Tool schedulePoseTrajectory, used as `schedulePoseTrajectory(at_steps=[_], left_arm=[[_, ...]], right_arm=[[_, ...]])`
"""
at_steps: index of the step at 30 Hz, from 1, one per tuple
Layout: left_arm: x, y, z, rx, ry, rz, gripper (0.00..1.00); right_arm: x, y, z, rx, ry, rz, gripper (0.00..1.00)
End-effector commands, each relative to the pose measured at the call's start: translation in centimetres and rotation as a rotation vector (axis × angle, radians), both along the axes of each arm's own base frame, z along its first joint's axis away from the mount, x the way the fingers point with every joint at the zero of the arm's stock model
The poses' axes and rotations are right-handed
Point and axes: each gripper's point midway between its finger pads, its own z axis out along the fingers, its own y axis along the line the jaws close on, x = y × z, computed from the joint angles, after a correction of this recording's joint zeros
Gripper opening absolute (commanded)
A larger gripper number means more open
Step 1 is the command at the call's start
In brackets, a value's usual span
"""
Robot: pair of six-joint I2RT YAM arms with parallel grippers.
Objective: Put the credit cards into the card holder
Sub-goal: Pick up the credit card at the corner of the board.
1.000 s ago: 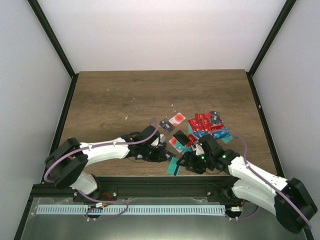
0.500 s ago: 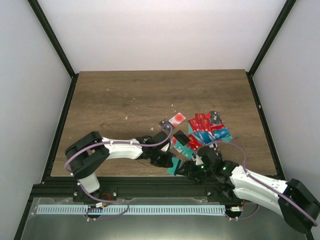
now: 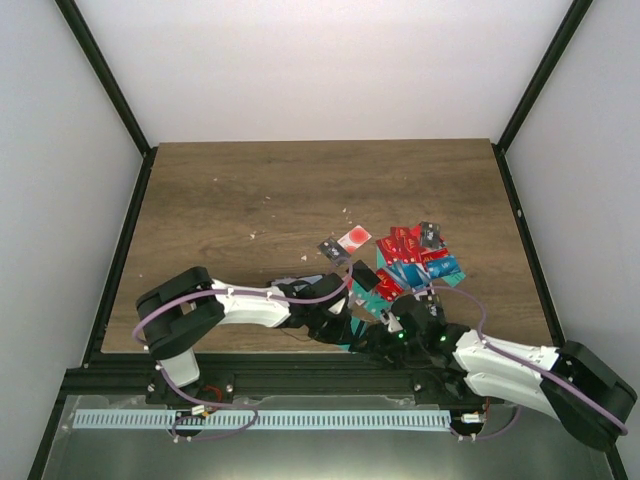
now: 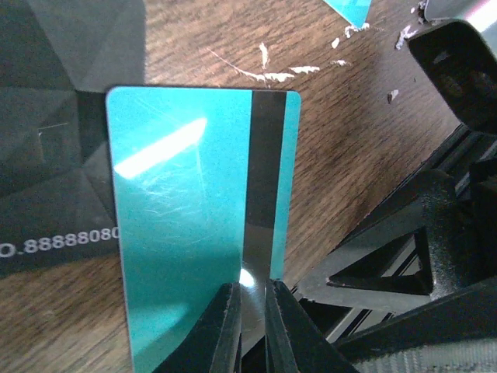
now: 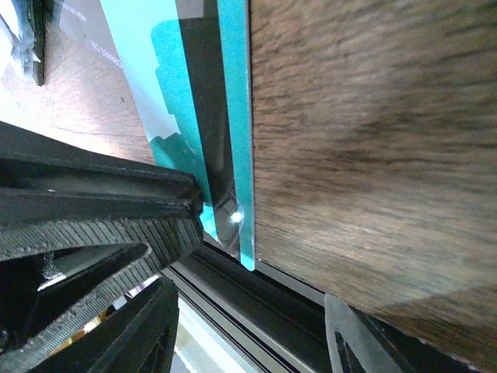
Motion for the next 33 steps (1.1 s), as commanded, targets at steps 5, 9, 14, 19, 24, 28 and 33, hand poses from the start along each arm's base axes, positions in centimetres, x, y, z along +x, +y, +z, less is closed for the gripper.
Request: schedulePoseTrajectory(at_steps=[5, 9, 14, 19, 24, 28, 33], left_arm=[[1.0, 0.1, 2.2, -0.006, -0.056, 0.087, 0.12], [2.9, 1.4, 3.2, 0.042, -0.117, 0.134, 0.14], [3.2, 2.3, 1.4, 0.111, -0.117, 0.107, 0.15], [2.6, 2.6, -0.6, 0.140, -0.079, 0.096, 0.15], [1.7, 2.5, -1.4, 0.143, -0.042, 0.071, 0.15], [0.7, 1.8, -1.3, 0.115, -0.013, 0.058, 0.15], [-0.4, 1.4, -1.2, 0.094, 0.015, 0.049, 0.15]], right_arm=[[1.3, -0.1, -0.8, -0.013, -0.049, -0.056, 0.52], [1.3, -0.3, -0.8, -0.014, -0.053, -0.060, 0.53], [1.2, -0.4, -1.1, -0.010, -0.045, -0.076, 0.52], [1.7, -0.5, -1.1, -0.013, -0.048, -0.106, 0.52], [2.0, -0.7, -1.6, -0.023, -0.044, -0.135, 0.51], [2.2, -0.6, -1.7, -0.017, -0.045, -0.149, 0.49], [2.4, -0.5, -1.7, -0.023, -0.046, -0.153, 0.40]])
